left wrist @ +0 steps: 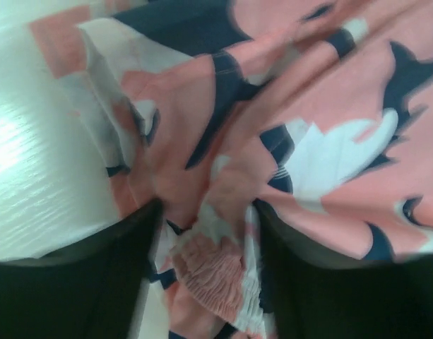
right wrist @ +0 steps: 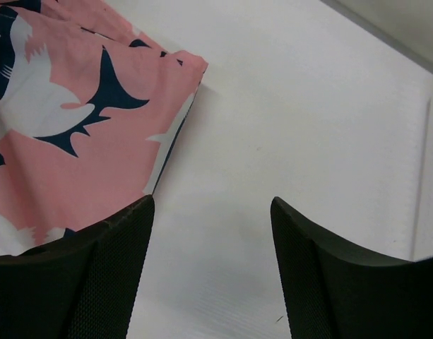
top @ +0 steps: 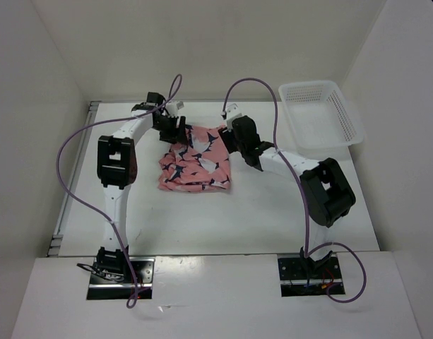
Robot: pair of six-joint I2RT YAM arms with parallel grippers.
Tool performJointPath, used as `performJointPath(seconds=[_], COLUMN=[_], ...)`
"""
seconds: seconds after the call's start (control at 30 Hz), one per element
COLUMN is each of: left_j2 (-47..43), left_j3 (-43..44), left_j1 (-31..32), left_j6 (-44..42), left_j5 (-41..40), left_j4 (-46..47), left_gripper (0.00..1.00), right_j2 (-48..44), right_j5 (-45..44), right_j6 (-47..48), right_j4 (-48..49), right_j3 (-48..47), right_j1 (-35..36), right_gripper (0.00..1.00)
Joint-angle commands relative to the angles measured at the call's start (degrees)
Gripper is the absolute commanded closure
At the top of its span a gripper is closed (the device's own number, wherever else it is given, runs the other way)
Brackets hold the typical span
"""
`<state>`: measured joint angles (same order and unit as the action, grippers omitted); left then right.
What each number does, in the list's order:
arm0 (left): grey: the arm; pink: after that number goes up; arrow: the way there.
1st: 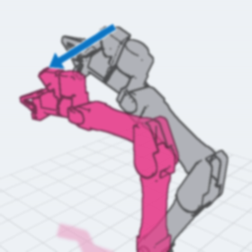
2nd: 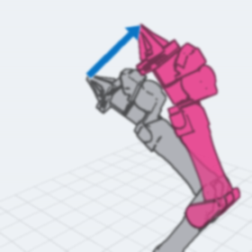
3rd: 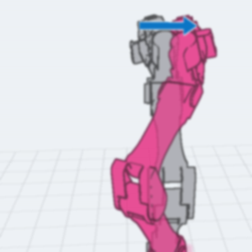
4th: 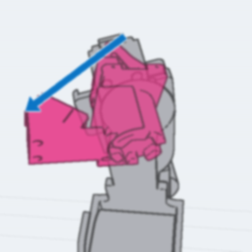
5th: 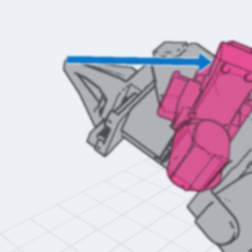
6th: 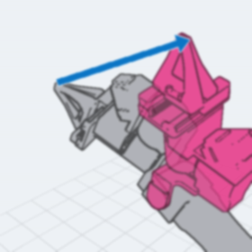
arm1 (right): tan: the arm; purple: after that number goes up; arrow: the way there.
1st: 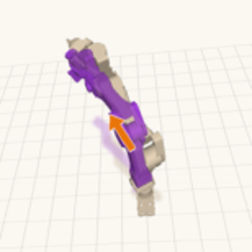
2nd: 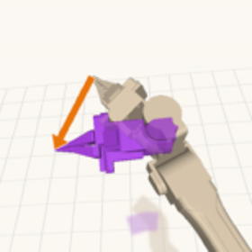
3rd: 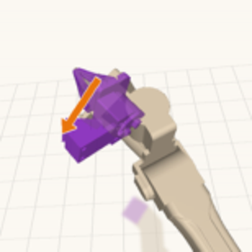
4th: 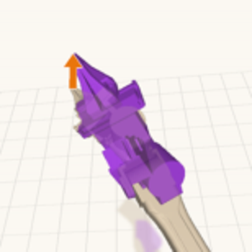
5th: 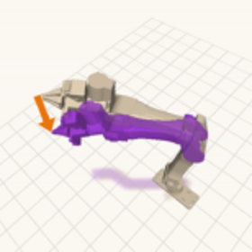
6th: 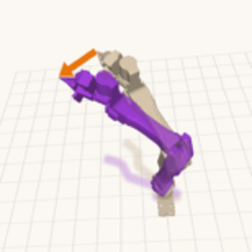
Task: Fold and stack the shorts
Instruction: Fold the shorts
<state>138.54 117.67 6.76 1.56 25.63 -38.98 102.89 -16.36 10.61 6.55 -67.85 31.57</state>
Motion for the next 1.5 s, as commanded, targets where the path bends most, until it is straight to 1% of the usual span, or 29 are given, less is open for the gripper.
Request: performJointPath(seconds=[0.0,0.03,0.07,0.13,0.2,0.23,0.27,0.3,0.33,0.4,0.43,0.5,0.53,0.57,0.6,0.63,0.7,0.73,0.77,0.83,0.87,0.9,1.03,1.1,1.23,1.47], left_j2=[-0.02,-0.02,-1.42,-3.35,-7.92,-11.85,-13.89,-16.17,-20.63,-25.14,-29.69,-34.19,-38.22,-39.91,-42.97,-44.39,-48.25,-49.41,-50.72,-55.03,-56.78,-60.80,-66.99,-69.45,-72.70,-75.43], left_j3=[-0.77,-0.77,-0.77,-0.77,-1.48,-2.87,-3.40,-4.19,-4.90,-7.62,-8.67,-13.50,-15.34,-17.19,-21.21,-23.69,-28.43,-32.98,-35.29,-39.86,-44.76,-47.15,-53.23,-55.95,-58.77,-60.10], left_j1=[-0.17,-0.17,-0.17,-0.17,-0.88,-1.66,-2.71,-3.33,-3.95,-5.70,-6.41,-8.68,-9.57,-10.36,-11.67,-12.21,-13.35,-13.97,-13.97,-15.46,-16.07,-16.86,-22.66,-23.90,-25.05,-26.10], left_j6=[-1.56,-1.56,-1.56,-1.56,-1.56,-1.56,-1.56,-1.56,-1.56,-1.56,-1.56,-1.56,-1.56,-1.56,-1.56,-1.56,-1.56,-1.56,-1.56,-1.56,-1.56,-1.56,-1.56,-1.56,-1.56,-1.56], left_j5=[3.99,3.99,4.77,4.78,4.78,4.09,4.08,2.51,1.45,-1.44,-2.41,-5.13,-6.54,-8.21,-12.58,-15.14,-21.28,-22.63,-23.60,-23.00,-22.38,-22.38,-20.79,-20.27,-19.74,-19.74], left_j4=[-0.92,-0.92,-0.92,-0.92,-0.31,0.56,1.10,2.49,3.29,4.87,5.40,7.51,8.13,8.83,8.84,9.62,10.76,10.77,10.77,11.55,12.26,13.13,13.93,13.93,13.93,13.93], left_gripper=[0.20,0.07,0.00,0.00,0.00,0.00,0.00,0.00,0.00,0.00,0.00,0.00,0.00,0.00,0.00,0.00,0.00,0.00,0.00,0.00,0.00,0.00,0.00,0.00,0.00,0.00], right_j2=[-0.32,-0.32,-1.02,-2.68,-4.18,-5.93,-6.82,-7.96,-10.23,-12.88,-15.59,-18.68,-20.26,-23.75,-25.53,-27.29,-32.65,-34.32,-37.73,-40.74,-43.36,-44.61,-49.97,-52.17,-54.29,-59.11], right_j5=[-1.31,-1.31,-1.92,-2.44,-2.98,-3.76,-3.77,-4.38,-4.38,-4.91,-5.43,-5.96,-5.96,-5.96,-5.96,-6.57,-5.45,-4.57,-3.60,-1.05,-0.43,0.96,3.34,3.88,4.58,5.73], right_j6=[2.13,2.13,2.83,4.59,6.43,7.14,7.84,9.59,10.39,11.79,13.02,14.43,15.92,16.71,17.42,17.95,18.47,18.48,18.48,18.48,17.87,17.87,14.97,14.27,14.26,13.65], right_j4=[2.86,2.86,2.86,2.33,1.72,1.72,1.11,0.32,0.31,-0.39,-1.09,-1.89,-2.50,-2.50,-2.50,-2.50,-3.20,-4.69,-5.31,-6.01,-6.71,-6.72,-9.87,-10.76,-11.29,-12.35], right_j3=[-3.25,-3.25,-4.03,-4.74,-5.26,-5.27,-5.27,-5.27,-4.66,-3.70,-2.47,-1.15,0.77,1.93,4.72,6.23,10.52,11.86,13.26,17.13,18.19,20.11,23.02,23.82,25.66,27.86], right_j1=[0.07,0.07,0.07,0.07,0.07,0.07,0.07,0.07,-0.45,-0.46,-1.07,-1.69,-2.39,-3.00,-4.05,-4.67,-7.48,-8.71,-11.33,-14.24,-16.52,-17.33,-18.56,-18.56,-18.56,-18.56], right_gripper=[0.27,0.22,0.19,0.14,0.13,0.13,0.11,0.10,0.10,0.09,0.09,0.08,0.08,0.08,0.08,0.07,0.06,0.06,0.06,0.06,0.06,0.06,0.06,0.06,0.06,0.05])
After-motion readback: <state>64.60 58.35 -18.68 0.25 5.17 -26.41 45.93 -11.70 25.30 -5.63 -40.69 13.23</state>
